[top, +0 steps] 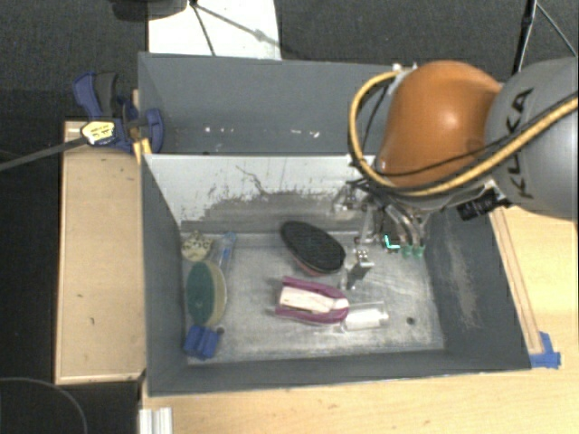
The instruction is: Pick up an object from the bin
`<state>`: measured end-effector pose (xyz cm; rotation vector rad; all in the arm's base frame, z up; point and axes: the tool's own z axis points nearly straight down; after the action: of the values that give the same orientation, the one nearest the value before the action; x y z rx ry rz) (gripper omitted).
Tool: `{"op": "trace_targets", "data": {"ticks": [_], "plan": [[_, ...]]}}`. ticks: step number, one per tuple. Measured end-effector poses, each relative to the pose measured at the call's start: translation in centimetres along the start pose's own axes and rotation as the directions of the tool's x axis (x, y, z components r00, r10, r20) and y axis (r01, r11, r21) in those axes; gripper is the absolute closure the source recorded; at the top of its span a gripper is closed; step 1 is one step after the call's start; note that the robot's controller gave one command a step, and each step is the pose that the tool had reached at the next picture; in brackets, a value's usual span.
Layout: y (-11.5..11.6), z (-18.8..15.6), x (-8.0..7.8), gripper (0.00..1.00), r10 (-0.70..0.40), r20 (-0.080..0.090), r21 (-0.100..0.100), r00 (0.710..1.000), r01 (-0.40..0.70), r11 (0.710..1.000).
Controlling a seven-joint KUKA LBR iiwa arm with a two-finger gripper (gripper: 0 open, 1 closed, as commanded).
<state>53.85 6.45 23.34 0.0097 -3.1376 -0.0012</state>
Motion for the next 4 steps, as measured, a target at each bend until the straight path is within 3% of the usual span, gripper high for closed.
{"op": "trace_targets", "data": {"ticks": [1,2,3,4], "plan": [[-0.3,15.2,5.5,0.00,0.092,0.010,-0.001,0.996,-0.092,0.996],[3.4,13.3,5.9,0.00,0.291,0.009,-0.004,0.957,-0.291,0.957],[0.3,13.0,5.9,0.00,0.524,0.007,-0.002,0.852,-0.524,0.852],[3.4,16.2,5.6,0.00,0.556,0.010,-0.006,0.831,-0.556,0.831]]}}
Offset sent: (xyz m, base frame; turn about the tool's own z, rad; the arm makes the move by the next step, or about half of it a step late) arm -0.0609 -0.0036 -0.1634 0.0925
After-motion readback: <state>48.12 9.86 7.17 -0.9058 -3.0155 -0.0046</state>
